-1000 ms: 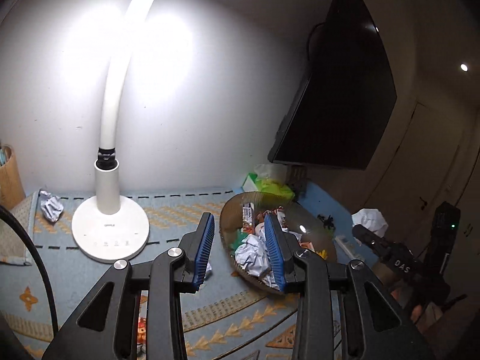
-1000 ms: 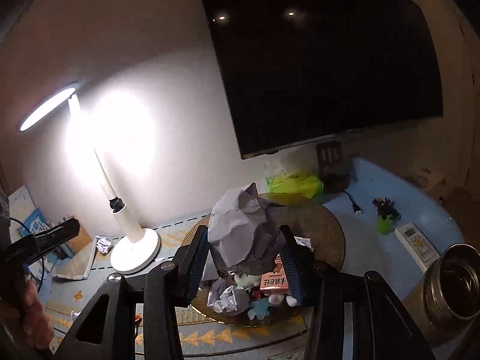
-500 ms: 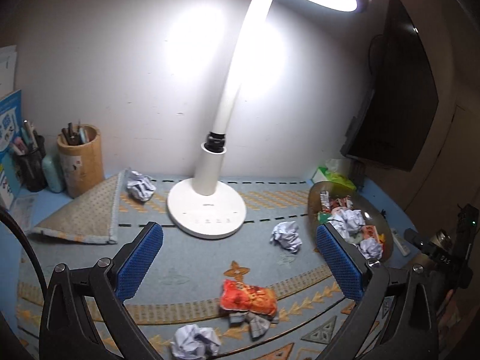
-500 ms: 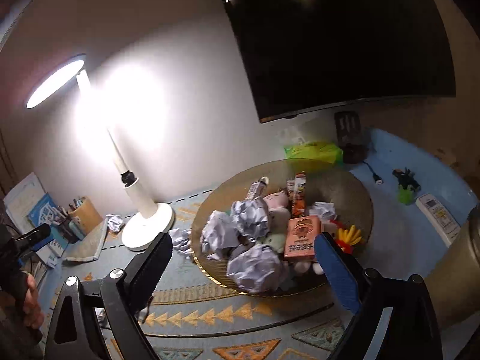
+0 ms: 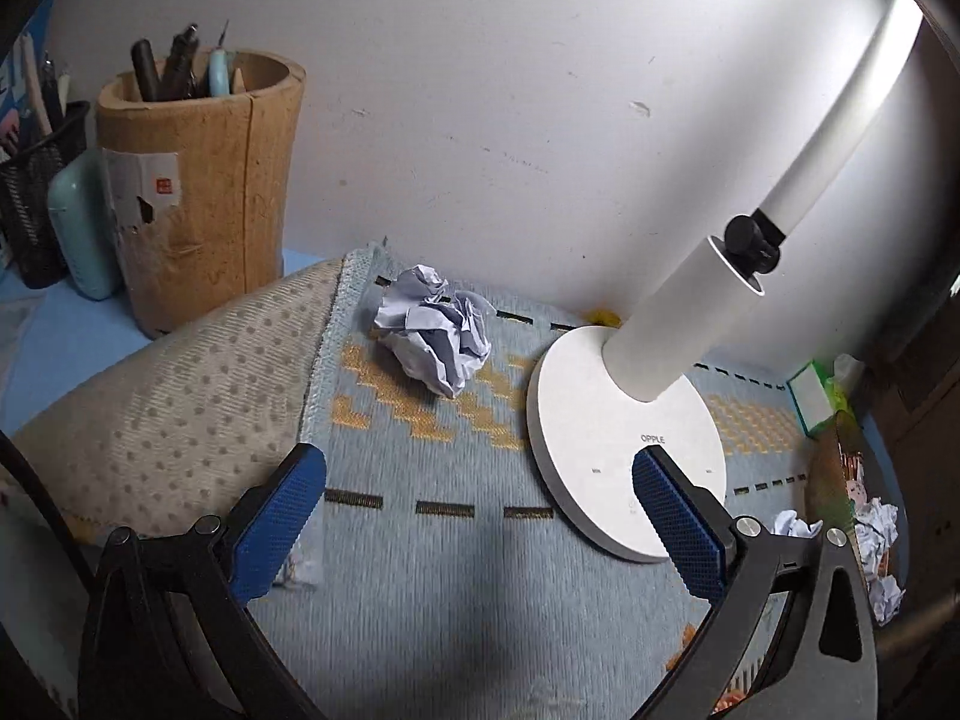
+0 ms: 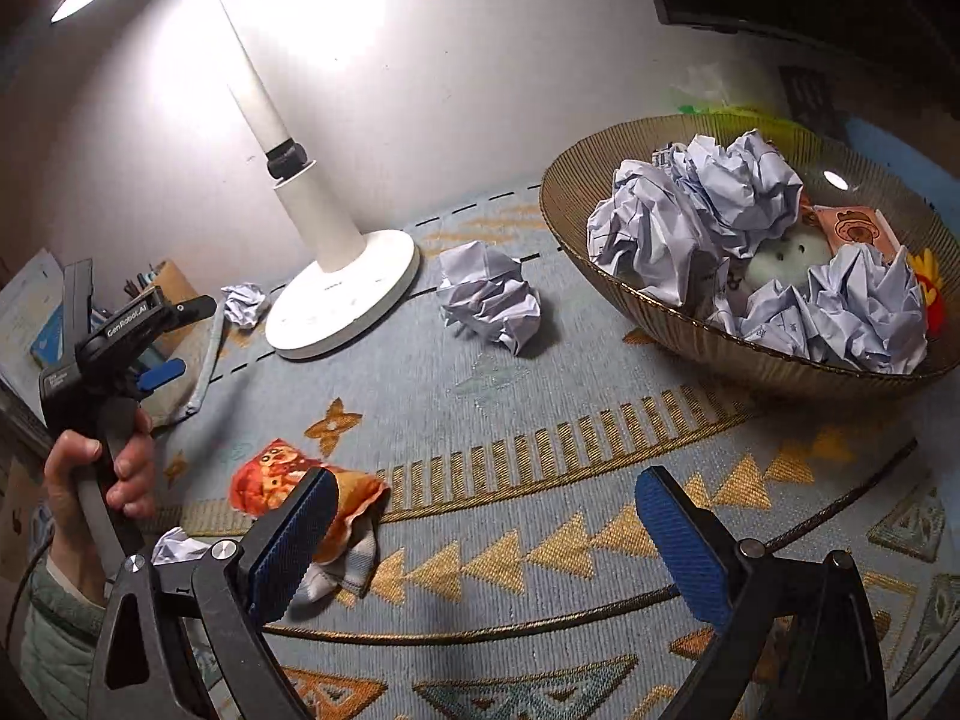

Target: Organize objects

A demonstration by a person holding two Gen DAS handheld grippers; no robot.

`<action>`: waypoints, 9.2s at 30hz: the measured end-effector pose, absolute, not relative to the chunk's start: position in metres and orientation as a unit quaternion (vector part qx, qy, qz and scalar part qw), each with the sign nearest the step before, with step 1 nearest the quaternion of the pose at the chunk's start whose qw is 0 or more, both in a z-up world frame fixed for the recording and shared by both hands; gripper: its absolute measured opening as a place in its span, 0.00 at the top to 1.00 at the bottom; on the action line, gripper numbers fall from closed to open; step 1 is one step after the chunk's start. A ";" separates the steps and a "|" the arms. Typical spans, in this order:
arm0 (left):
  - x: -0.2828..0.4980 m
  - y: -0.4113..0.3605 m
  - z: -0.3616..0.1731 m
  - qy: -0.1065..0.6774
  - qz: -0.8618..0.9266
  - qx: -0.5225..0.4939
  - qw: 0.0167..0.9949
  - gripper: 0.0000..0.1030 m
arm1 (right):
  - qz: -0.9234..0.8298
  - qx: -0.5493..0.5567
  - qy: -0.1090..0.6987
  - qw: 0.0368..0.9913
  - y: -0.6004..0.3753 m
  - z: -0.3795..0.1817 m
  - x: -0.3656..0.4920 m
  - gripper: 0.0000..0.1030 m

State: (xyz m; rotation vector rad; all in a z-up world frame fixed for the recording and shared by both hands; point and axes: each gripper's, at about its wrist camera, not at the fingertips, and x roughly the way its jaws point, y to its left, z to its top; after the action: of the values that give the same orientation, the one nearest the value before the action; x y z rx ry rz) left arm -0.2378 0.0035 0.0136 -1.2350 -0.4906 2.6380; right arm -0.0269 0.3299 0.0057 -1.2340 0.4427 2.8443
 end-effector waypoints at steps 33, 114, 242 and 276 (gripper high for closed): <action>-0.229 0.023 0.034 -0.114 0.933 -0.336 0.065 0.53 | 0.913 -0.376 0.161 -0.007 0.318 -0.007 -0.143 0.51; 0.011 0.007 -0.006 0.013 0.891 -0.452 0.037 0.01 | 0.884 -0.461 -0.006 -0.073 0.270 -0.027 0.007 0.00; -0.064 0.219 0.112 -0.007 0.876 -0.345 0.338 0.08 | 0.917 -0.371 0.145 0.027 0.466 0.071 0.080 0.15; 0.005 0.203 0.004 0.134 0.850 -0.423 0.285 0.12 | 0.880 -0.460 0.068 0.092 0.439 -0.023 0.056 0.03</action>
State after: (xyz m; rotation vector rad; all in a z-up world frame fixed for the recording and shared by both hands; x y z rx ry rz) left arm 0.0046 0.2030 0.0040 -1.1310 0.3578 2.2721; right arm 0.0562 0.4390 -0.0232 -1.3670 0.2029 2.6149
